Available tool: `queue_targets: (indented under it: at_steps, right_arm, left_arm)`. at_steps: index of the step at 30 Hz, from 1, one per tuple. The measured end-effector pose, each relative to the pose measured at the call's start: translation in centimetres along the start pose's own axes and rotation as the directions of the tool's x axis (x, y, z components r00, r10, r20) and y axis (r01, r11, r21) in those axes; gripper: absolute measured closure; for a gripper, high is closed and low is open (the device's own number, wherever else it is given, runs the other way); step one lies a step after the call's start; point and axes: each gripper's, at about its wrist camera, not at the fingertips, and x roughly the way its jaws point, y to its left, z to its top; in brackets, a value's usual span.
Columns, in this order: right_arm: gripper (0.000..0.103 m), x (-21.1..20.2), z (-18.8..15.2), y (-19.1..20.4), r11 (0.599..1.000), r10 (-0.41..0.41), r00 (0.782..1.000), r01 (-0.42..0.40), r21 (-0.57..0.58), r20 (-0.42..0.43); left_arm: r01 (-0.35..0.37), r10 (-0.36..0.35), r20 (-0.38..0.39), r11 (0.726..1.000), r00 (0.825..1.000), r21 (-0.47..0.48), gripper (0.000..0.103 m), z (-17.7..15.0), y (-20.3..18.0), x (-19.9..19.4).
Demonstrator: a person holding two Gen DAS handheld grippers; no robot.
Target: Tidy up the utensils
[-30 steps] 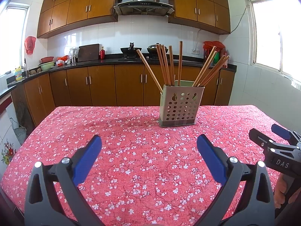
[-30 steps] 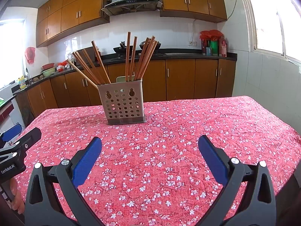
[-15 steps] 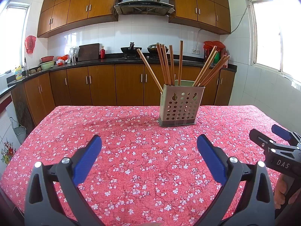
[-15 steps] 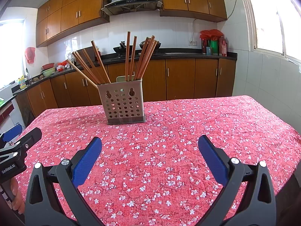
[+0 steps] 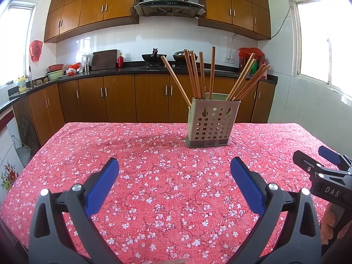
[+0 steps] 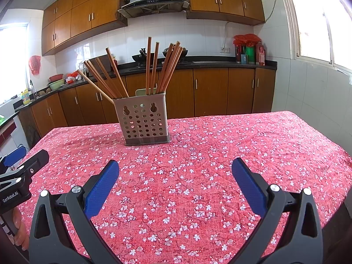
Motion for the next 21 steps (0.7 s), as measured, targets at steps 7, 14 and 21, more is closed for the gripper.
queue_targets:
  at_steps: [7, 14, 21]
  right_arm:
    - [0.002, 0.01, 0.02, -0.07, 1.000, 0.000, 1.000, 0.000, -0.001, 0.000]
    - [0.002, 0.01, -0.01, -0.02, 1.000, 0.000, 1.000, 0.000, 0.001, -0.001]
    - [0.002, 0.03, -0.01, 0.00, 1.000, 0.000, 1.000, 0.000, 0.000, -0.002]
  left_arm:
    - [0.002, -0.002, 0.002, 1.000, 1.000, 0.005, 0.004, -0.02, -0.07, 0.09]
    - [0.002, -0.002, 0.001, 1.000, 1.000, 0.005, 0.004, -0.02, -0.14, 0.11]
    - [0.002, -0.002, 0.001, 1.000, 1.000, 0.006, 0.004, -0.06, -0.09, 0.12]
